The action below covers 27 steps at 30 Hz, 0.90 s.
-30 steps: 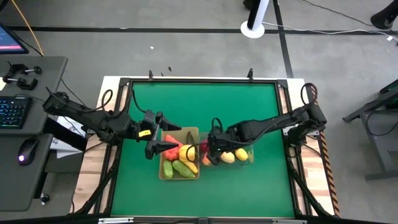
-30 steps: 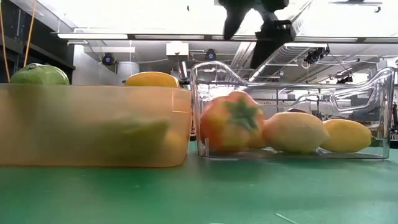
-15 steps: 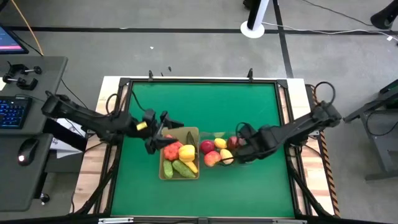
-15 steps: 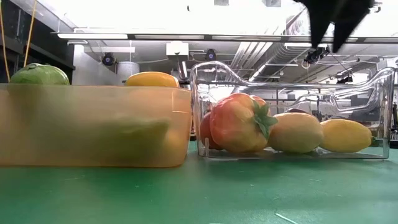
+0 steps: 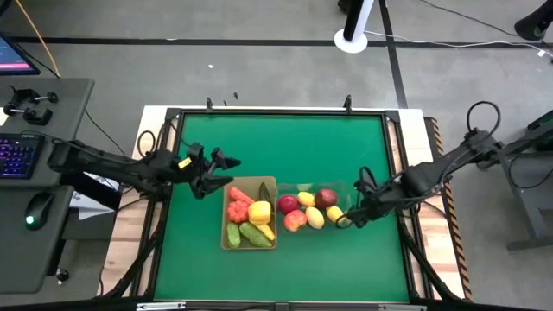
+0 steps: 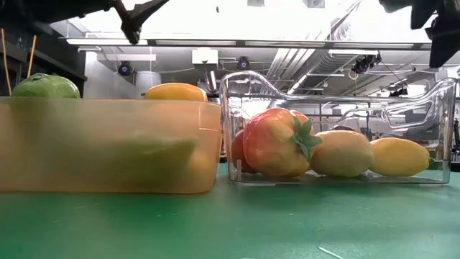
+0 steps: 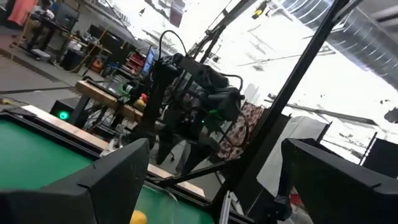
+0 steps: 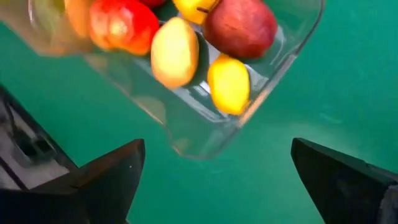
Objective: Sort produce into baskets
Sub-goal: Return to Home Position
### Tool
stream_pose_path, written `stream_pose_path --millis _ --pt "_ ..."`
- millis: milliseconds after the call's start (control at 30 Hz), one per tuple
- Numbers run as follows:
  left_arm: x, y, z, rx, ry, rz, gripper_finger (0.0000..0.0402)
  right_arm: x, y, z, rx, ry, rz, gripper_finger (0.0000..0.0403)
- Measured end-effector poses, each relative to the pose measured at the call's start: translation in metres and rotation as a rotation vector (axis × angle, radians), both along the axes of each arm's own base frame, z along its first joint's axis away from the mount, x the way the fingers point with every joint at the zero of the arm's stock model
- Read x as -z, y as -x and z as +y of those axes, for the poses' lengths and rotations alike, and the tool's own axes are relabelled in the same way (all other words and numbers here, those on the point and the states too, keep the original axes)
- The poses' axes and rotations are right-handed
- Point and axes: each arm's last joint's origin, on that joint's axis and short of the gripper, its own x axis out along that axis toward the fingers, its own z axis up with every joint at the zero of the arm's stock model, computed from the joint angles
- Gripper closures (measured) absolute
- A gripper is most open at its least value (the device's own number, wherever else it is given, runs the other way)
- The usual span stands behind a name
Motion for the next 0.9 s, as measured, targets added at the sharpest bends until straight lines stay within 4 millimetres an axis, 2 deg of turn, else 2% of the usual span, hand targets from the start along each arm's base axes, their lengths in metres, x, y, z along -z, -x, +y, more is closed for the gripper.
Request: stream_pose_path --millis 100,167,233,333,500,633,767,900 --pt "0.005 0.010 0.002 -0.035 0.010 -0.013 0.0046 -0.007 0.009 -0.004 -0.080 -0.009 -0.009 0.0006" --pt "0.011 0.016 0.003 -0.071 0.030 0.005 0.0046 -0.012 0.013 -0.005 -0.041 -0.078 -0.024 0.0006" --pt "0.017 0.018 0.005 -0.099 0.065 0.038 0.0046 -0.015 0.014 -0.005 -0.021 -0.105 -0.054 0.0006" --pt "0.023 0.020 0.005 -0.118 0.047 0.083 0.0046 -0.022 0.013 -0.002 -0.112 -0.112 -0.144 0.0006" --pt "0.023 0.020 0.005 -0.112 0.077 0.089 0.0046 -0.029 0.020 -0.005 -0.143 -0.096 -0.232 0.0006" --pt "0.023 0.020 0.003 -0.040 -0.010 0.089 0.0046 -0.030 0.034 -0.009 -0.142 -0.081 -0.331 0.0006" --pt "0.023 0.020 -0.001 0.090 -0.090 0.081 0.0046 -0.027 0.051 -0.015 -0.127 -0.094 -0.514 0.0006" --pt "0.023 0.020 0.005 0.064 -0.083 0.082 0.0046 -0.018 0.064 -0.021 -0.115 -0.111 -0.733 0.0006"
